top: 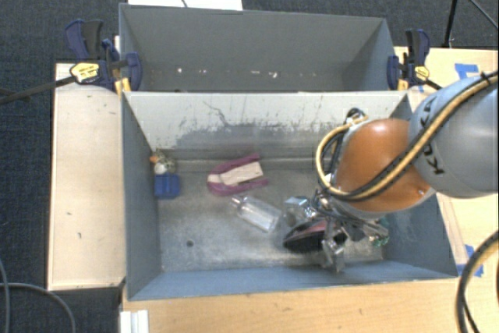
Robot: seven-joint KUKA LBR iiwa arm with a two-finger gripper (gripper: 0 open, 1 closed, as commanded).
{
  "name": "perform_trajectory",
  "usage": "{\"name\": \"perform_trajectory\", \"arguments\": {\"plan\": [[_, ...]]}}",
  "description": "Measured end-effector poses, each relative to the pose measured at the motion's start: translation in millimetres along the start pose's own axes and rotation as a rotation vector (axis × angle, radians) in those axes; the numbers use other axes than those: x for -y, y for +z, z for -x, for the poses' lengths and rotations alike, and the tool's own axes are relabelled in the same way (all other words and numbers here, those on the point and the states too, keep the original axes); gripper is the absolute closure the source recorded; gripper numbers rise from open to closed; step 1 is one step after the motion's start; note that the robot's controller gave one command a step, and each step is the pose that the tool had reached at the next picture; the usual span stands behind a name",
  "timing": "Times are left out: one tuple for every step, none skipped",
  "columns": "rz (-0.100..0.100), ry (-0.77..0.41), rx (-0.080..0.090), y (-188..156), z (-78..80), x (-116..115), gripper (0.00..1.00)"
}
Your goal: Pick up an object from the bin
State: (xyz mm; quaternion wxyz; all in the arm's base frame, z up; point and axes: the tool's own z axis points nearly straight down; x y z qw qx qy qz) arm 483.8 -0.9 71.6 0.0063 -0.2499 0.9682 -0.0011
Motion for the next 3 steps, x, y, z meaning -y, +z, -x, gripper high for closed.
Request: {"name": "perform_trajectory", "arguments": {"plan": [[0.005,-0.003,-0.009,2,-2.7,-2,1.0],[0.001,0.054,-0.004,-104,-5.4,1,1.0],[0.0,0.039,-0.002,-252,4.1,0,1.0]]}}
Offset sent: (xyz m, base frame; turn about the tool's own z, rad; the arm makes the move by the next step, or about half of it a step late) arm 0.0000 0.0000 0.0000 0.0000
